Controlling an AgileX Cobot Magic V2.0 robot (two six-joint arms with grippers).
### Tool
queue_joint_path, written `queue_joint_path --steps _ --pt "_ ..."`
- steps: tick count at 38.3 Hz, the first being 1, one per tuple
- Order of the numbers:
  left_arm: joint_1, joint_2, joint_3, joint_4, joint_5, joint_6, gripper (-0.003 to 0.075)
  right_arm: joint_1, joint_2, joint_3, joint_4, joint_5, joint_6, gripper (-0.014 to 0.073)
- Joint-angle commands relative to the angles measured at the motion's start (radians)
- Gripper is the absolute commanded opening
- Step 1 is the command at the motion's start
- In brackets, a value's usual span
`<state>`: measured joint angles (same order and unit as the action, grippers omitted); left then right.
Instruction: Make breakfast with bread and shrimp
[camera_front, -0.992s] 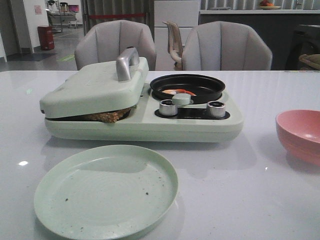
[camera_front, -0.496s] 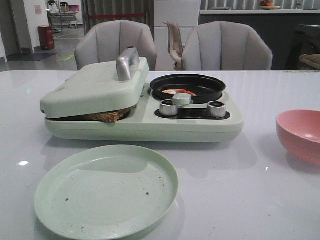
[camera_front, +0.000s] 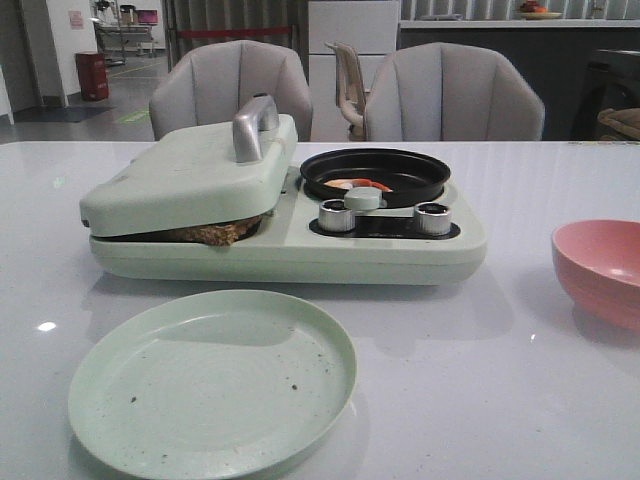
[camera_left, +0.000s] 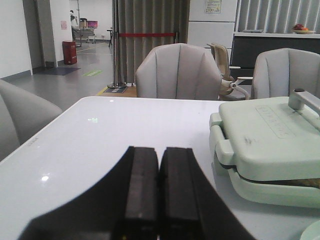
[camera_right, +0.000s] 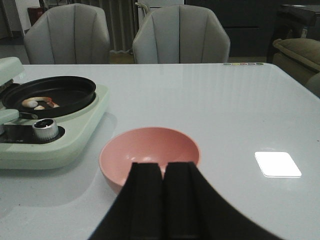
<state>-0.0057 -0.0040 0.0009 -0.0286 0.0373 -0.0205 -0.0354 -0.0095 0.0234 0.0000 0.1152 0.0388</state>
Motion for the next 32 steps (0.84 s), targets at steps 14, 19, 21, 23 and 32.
queue_joint_path --steps 14,19,21,23,32 --pt "0.0 -0.02 0.006 -0.007 -0.095 -0.004 0.01 -0.007 -0.024 -0.012 0.021 -0.151 -0.013 0.0041" --pt "0.0 -0.02 0.006 -0.007 -0.095 -0.004 0.01 -0.007 -0.024 -0.012 0.021 -0.151 -0.013 0.0041" --pt "0.0 -0.02 0.006 -0.007 -0.095 -0.004 0.01 -0.007 -0.024 -0.012 0.021 -0.151 -0.013 0.0041" --pt "0.0 -0.02 0.006 -0.007 -0.095 -0.004 0.01 -0.007 -0.024 -0.012 0.021 -0.15 -0.013 0.0041" --pt "0.0 -0.02 0.006 -0.007 -0.095 -0.004 0.01 -0.006 -0.024 -0.012 0.021 -0.15 -0.013 0.0041"
